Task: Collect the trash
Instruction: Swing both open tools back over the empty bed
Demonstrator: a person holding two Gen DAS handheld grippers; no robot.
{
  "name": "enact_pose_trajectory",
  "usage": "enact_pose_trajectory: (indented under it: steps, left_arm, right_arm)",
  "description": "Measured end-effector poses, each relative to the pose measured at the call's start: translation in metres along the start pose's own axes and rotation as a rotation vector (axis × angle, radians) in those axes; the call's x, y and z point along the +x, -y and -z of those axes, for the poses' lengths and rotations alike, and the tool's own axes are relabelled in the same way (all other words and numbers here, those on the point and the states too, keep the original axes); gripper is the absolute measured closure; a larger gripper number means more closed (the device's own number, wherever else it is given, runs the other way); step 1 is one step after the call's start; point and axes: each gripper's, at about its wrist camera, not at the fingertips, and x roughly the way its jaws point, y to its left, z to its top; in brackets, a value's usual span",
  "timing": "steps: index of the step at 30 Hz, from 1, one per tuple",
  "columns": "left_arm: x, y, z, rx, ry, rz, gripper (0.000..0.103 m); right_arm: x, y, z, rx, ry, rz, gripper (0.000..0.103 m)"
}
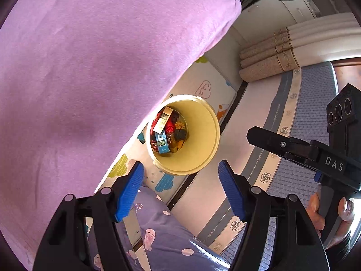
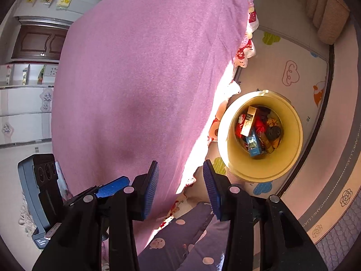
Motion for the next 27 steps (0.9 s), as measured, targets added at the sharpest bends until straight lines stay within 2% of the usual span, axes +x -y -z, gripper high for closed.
enact_pose_trajectory:
  steps: [8, 16, 21, 27]
  left_arm:
    - [-0.066, -0.098, 0.04, -0.199, 0.099, -0.013, 0.035]
    - [-0.135, -0.182, 0.103, -0.353, 0.214, -0.049, 0.035]
    - [-0.166, -0.222, 0.139, -0.446, 0.277, -0.062, 0.035]
    - [-0.181, -0.254, 0.177, -0.553, 0.319, -0.071, 0.034]
  right_arm:
    - [0.046, -0.132, 0.017, -0.255, -0.095, 0.005, 0.062]
    - [0.096, -0.249, 0.073, -0.447, -0.208, -0.014, 0.062]
    - [0.118, -0.3, 0.106, -0.56, -0.257, -0.005, 0.062]
    - [0.128, -0.332, 0.128, -0.642, -0.289, 0.005, 0.062]
